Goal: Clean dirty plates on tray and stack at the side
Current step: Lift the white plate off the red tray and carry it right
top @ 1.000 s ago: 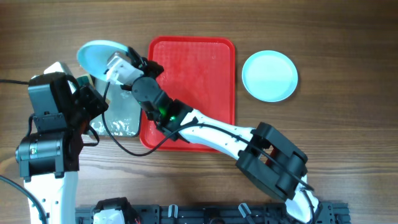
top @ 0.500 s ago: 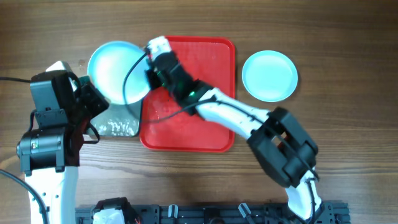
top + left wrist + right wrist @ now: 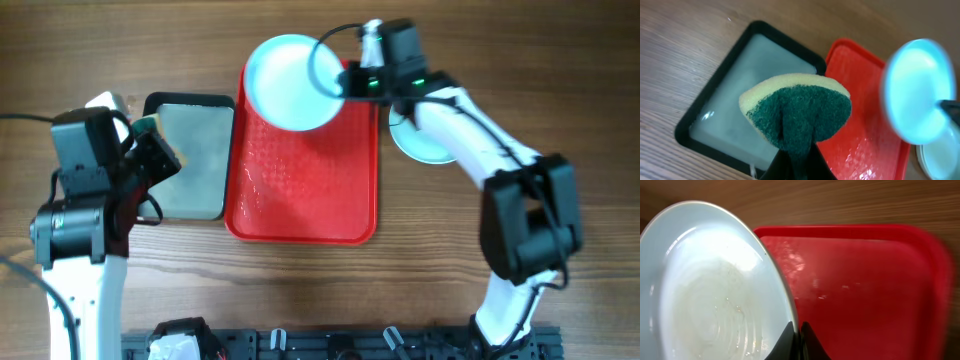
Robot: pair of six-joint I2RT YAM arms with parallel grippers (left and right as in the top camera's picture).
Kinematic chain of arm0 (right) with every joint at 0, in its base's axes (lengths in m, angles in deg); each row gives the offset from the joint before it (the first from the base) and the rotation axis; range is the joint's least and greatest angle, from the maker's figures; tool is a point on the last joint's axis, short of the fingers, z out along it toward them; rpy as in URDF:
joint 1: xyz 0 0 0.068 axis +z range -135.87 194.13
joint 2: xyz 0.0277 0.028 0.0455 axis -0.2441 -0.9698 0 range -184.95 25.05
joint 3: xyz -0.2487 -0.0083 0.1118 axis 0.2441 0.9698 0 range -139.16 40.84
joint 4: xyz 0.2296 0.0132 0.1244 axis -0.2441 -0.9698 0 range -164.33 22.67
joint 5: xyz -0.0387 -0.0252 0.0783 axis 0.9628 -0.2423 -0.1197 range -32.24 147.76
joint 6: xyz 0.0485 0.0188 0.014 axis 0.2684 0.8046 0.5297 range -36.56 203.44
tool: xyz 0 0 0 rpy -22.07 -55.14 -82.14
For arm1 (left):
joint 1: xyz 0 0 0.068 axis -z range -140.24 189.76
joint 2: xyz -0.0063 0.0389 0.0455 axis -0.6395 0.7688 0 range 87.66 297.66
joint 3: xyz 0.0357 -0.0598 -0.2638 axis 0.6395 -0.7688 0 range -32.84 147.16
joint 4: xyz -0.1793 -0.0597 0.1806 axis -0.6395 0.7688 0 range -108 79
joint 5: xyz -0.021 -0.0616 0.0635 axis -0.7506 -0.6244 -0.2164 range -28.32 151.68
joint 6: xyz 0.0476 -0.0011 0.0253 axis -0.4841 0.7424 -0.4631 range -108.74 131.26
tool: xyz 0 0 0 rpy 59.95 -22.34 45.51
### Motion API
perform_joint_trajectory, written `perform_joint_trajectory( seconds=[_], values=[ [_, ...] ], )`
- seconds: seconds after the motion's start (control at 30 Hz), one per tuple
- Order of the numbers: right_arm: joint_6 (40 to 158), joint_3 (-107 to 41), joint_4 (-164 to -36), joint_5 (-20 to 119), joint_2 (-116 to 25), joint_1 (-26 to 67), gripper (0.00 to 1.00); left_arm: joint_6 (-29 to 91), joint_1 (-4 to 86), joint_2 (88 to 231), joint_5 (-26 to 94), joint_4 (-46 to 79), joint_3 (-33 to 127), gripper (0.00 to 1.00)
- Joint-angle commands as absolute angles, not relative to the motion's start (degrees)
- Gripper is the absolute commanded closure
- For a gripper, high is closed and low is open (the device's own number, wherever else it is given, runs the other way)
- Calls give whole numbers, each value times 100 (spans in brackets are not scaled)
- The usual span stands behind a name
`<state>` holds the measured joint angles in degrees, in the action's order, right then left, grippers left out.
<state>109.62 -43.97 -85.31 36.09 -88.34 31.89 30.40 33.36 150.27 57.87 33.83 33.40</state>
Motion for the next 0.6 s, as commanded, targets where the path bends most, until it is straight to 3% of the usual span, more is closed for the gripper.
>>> perform_joint_trajectory(
  seconds=[0.0, 0.3, 0.57],
  values=[
    [10905, -4461, -8946, 3219, -8390, 2592, 95, 2791, 3325, 15436, 5358, 3350, 3393, 96],
    [10422, -4461, -10192, 3633, -8326, 1368, 96, 2183, 3325, 16822, 5336, 2926, 3393, 96],
    [10098, -4454, -11121, 4951, -8326, 953, 96, 1455, 3325, 18159, 5334, 2553, 3393, 96]
  ],
)
